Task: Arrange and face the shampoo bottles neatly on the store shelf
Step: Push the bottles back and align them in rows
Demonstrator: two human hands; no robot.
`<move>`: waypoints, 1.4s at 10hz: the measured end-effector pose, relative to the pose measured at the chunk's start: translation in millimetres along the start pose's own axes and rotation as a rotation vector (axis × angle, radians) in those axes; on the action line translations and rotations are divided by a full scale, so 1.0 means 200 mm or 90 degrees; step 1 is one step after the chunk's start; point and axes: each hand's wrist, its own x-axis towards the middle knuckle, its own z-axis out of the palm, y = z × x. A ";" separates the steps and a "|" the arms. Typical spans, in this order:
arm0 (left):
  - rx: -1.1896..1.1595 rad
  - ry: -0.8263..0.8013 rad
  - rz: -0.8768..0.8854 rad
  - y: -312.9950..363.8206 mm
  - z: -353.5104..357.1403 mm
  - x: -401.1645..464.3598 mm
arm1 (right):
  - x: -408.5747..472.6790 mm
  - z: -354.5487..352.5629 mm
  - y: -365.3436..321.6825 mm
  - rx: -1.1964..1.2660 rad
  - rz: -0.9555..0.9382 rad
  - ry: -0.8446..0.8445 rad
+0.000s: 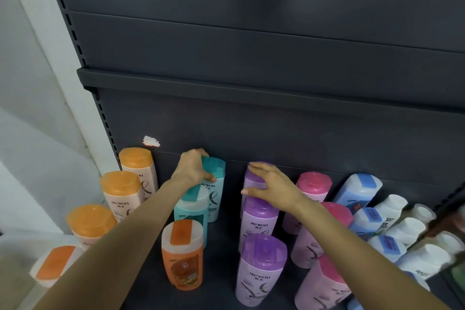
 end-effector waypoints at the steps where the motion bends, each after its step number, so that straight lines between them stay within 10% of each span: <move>1: -0.003 -0.001 0.009 -0.01 0.00 0.00 | 0.00 0.00 0.00 -0.002 -0.001 -0.002; 6: -0.018 0.074 0.105 -0.08 -0.15 -0.20 | 0.02 0.01 -0.14 -0.039 -0.055 -0.002; 10: 0.083 -0.131 0.154 -0.19 -0.19 -0.36 | 0.21 0.13 -0.33 -0.135 -0.112 -0.062; 14: 0.001 0.048 0.129 -0.21 -0.38 -0.52 | 0.20 0.16 -0.33 -0.134 -0.094 -0.040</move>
